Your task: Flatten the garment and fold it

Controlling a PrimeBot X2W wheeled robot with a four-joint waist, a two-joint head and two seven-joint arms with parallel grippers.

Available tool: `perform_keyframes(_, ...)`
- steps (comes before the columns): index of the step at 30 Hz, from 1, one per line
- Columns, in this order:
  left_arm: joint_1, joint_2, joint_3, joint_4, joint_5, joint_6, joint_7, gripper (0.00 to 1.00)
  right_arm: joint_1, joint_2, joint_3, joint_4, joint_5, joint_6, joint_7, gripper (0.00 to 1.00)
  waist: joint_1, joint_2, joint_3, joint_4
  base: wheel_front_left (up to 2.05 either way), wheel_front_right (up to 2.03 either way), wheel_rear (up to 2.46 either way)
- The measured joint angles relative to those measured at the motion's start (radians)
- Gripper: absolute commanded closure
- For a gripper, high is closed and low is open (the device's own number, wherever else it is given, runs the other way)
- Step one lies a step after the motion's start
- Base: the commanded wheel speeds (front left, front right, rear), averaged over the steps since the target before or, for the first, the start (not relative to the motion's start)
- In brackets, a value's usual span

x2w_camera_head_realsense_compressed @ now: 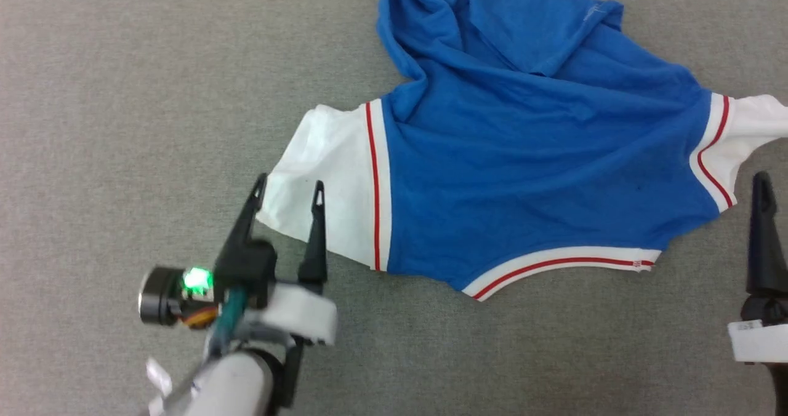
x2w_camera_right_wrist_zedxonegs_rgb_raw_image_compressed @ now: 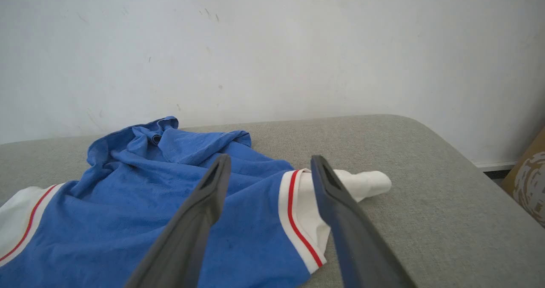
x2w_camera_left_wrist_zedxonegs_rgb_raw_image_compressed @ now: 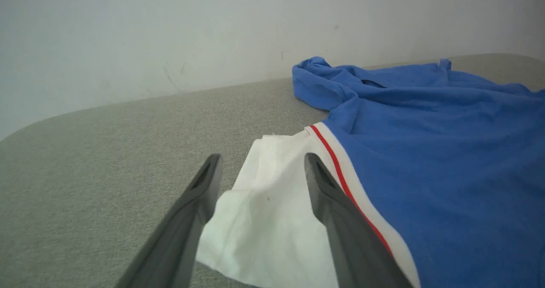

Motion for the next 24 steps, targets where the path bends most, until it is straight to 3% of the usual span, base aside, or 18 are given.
perform_keyframes(4,-0.053,0.060,0.018,0.007,0.009,-0.024,0.211,0.00,-0.004,-0.003,0.019,-0.001,-0.001,0.000,0.009,0.00,0.0001,0.0000,0.010,-0.011,0.00,0.00,0.00)
perform_keyframes(9,-0.057,0.092,0.048,-0.039,-0.032,-0.036,0.444,0.00,-0.003,-0.003,0.033,0.011,0.004,0.000,0.017,0.00,0.0001,0.0000,0.027,-0.017,0.00,0.00,0.00)
perform_keyframes(18,-0.056,0.116,0.065,-0.072,-0.190,-0.107,0.715,0.00,-0.003,-0.021,0.050,0.029,0.014,0.000,0.025,0.00,0.0000,0.0000,0.051,-0.017,0.00,0.00,0.00)
perform_keyframes(19,-0.060,0.121,0.067,-0.072,-0.197,-0.114,0.729,0.26,-0.003,-0.023,0.052,0.030,0.014,0.000,0.025,0.00,0.0000,0.0000,0.052,-0.016,0.00,0.00,0.00)
perform_keyframes(20,-0.066,0.121,0.069,-0.071,-0.206,-0.114,0.738,0.69,-0.004,-0.024,0.051,0.031,0.014,0.000,0.025,0.00,0.0000,0.0000,0.053,-0.015,0.00,0.00,0.00)
perform_keyframes(21,-0.074,0.121,0.070,-0.067,-0.212,-0.117,0.744,1.00,-0.004,-0.026,0.051,0.032,0.015,0.000,0.025,0.00,0.0000,0.0000,0.053,-0.013,0.00,0.00,0.00)
perform_keyframes(24,-0.092,0.125,0.075,-0.039,-0.224,-0.131,0.734,1.00,-0.004,-0.032,0.052,0.034,0.017,0.000,0.026,0.00,0.0000,0.0000,0.052,-0.007,0.00,0.00,0.00)
